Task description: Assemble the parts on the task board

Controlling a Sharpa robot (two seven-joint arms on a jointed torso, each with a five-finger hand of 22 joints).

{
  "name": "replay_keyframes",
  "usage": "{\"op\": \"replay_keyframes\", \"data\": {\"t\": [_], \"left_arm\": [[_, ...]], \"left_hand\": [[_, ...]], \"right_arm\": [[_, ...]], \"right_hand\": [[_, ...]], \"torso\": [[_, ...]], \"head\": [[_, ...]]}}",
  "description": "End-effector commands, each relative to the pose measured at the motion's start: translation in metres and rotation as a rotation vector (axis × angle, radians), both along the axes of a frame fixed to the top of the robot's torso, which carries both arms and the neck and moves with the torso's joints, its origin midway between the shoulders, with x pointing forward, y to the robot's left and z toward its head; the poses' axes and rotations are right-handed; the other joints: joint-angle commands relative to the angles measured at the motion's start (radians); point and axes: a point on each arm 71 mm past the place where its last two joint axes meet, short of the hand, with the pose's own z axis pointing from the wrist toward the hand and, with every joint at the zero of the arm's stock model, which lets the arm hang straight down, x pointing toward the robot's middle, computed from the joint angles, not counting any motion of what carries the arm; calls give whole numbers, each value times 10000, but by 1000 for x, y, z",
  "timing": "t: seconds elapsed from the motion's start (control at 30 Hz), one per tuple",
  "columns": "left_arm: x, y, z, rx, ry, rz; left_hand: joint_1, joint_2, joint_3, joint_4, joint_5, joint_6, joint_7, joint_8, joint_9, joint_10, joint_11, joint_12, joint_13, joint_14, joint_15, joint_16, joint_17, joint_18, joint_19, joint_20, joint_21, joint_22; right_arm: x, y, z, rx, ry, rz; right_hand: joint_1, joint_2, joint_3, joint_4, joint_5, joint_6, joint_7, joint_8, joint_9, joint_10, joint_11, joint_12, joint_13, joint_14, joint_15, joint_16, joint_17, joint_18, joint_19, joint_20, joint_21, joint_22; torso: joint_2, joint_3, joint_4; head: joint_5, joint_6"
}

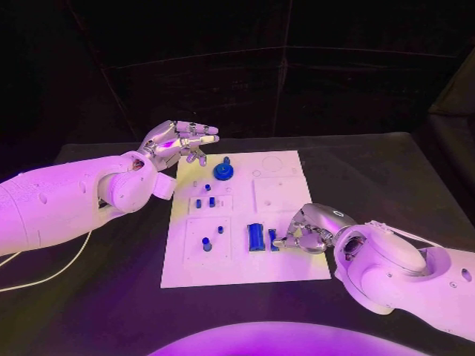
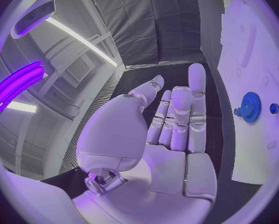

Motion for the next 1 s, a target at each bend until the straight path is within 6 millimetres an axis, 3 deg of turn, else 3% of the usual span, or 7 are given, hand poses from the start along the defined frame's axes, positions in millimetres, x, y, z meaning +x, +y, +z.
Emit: {"op": "replay_keyframes", "data": {"t": [0.03, 0.37, 0.73, 1.0], "left_arm": [[0, -2, 1, -101, -12, -101], [1, -3, 1, -105, -7, -124], [1, -3, 1, -104, -5, -125], [1, -3, 1, -102, -1, -127]], "left_hand": [[22, 73, -64, 19, 23, -85, 9, 67, 14, -68, 33, 29, 14, -35, 1, 58, -9, 59, 8, 83, -34, -9], [22, 73, -64, 19, 23, -85, 9, 67, 14, -68, 33, 29, 14, -35, 1, 58, -9, 59, 8, 83, -34, -9], [22, 73, -64, 19, 23, -85, 9, 67, 14, -68, 33, 29, 14, -35, 1, 58, -9, 59, 8, 83, -34, -9], [22, 73, -64, 19, 23, -85, 9, 67, 14, -68, 33, 29, 14, -35, 1, 58, -9, 59, 8, 83, -34, -9]], "right_arm": [[-3, 3, 1, 37, 62, 623], [1, 1, -6, -387, 448, 624], [11, 1, -12, -468, 377, 187], [12, 7, -13, -493, 426, 331]], "right_hand": [[85, 0, -62, -21, -62, -83, 23, 30, 17, -14, 48, -32, 8, 603, -32, -54, 306, -134, 156, -47, -44, 1536], [322, 51, -58, -56, -31, -92, 28, 50, 41, -23, 53, -47, 11, 603, -24, -62, 300, -132, 150, -37, -51, 1532], [459, 335, -53, 9, 120, -71, 23, 99, 83, 8, 48, 27, 79, 616, -25, -36, 347, -140, 173, -33, -31, 1562], [733, 326, -88, -128, 145, -92, 18, 122, 111, 2, 42, 8, 78, 613, -32, -53, 323, -136, 162, -38, -43, 1551]], "torso": [[-2, -2, 1], [10, -7, 32], [17, -5, 30], [7, -4, 15]], "head": [[-21, 11], [-13, -3], [14, -22], [49, -44]]}}
